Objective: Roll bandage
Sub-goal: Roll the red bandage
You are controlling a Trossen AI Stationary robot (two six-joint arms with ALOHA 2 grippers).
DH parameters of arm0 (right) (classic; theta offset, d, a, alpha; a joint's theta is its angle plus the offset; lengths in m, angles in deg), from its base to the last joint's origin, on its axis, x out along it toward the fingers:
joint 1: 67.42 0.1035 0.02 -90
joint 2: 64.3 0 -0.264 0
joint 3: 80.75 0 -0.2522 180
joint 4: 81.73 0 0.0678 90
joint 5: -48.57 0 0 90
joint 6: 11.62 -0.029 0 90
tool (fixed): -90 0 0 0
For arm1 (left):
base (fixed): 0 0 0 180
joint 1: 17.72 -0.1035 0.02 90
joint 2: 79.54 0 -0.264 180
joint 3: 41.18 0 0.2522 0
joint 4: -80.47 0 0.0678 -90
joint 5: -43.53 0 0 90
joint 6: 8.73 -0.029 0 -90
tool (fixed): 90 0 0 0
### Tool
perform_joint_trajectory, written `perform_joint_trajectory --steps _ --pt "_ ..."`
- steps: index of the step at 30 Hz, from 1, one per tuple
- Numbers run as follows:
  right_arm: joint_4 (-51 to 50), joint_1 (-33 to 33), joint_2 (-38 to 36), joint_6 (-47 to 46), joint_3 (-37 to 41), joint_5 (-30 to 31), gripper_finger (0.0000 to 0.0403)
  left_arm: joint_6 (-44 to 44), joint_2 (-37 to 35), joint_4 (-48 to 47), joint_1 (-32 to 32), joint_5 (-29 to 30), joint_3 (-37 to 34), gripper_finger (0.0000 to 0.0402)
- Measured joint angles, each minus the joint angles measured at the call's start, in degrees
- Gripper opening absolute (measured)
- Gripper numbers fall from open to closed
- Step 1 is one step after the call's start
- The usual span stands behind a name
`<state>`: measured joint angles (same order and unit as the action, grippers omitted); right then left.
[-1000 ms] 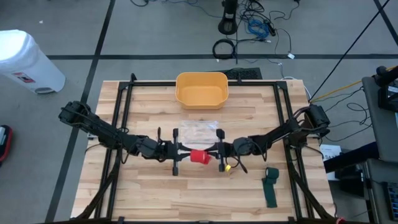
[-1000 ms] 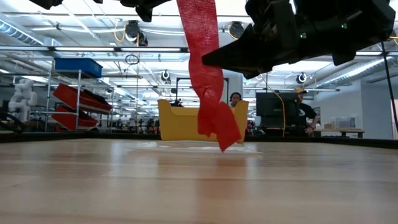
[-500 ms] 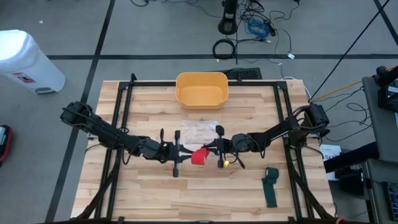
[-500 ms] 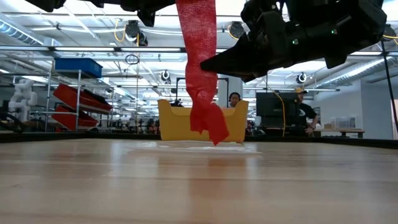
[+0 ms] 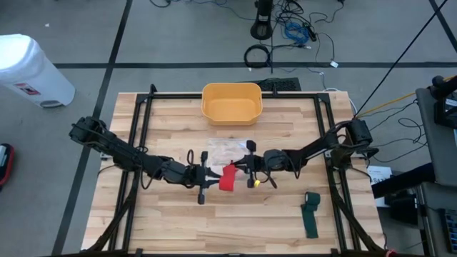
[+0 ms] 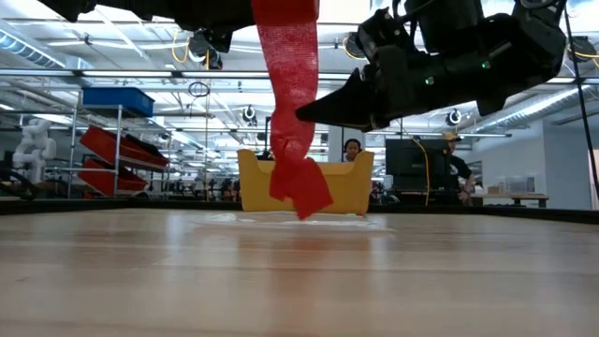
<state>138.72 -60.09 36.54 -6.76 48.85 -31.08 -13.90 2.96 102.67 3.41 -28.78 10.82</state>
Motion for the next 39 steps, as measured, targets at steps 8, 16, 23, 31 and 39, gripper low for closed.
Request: perform_joint_trajectory --steps 8,16,23,31,39 --pt "1.2 -1.0 0.0 1.2 0.0 1.7 0.0000 0.3 0.0 -3.4 0.0 0.3 0.0 0.0013" --pt "2.8 -1.0 -0.1 3.8 0.0 5.2 0.0000 1.9 0.0 -6.5 0.0 0.5 0.0 0.0013" --pt "6.4 -0.9 -0.1 7.2 0.0 7.2 0.0000 3.4 0.0 -8.7 -0.2 0.6 0.0 0.0013" --pt "10.5 0.3 -0.1 12.5 0.0 10.9 0.0000 7.1 0.0 -9.5 -1.2 0.8 -0.9 0.0013" --pt "10.7 2.8 -3.4 19.4 0.0 12.7 0.0000 10.4 0.0 -9.5 -2.6 0.5 -1.4 0.0013"
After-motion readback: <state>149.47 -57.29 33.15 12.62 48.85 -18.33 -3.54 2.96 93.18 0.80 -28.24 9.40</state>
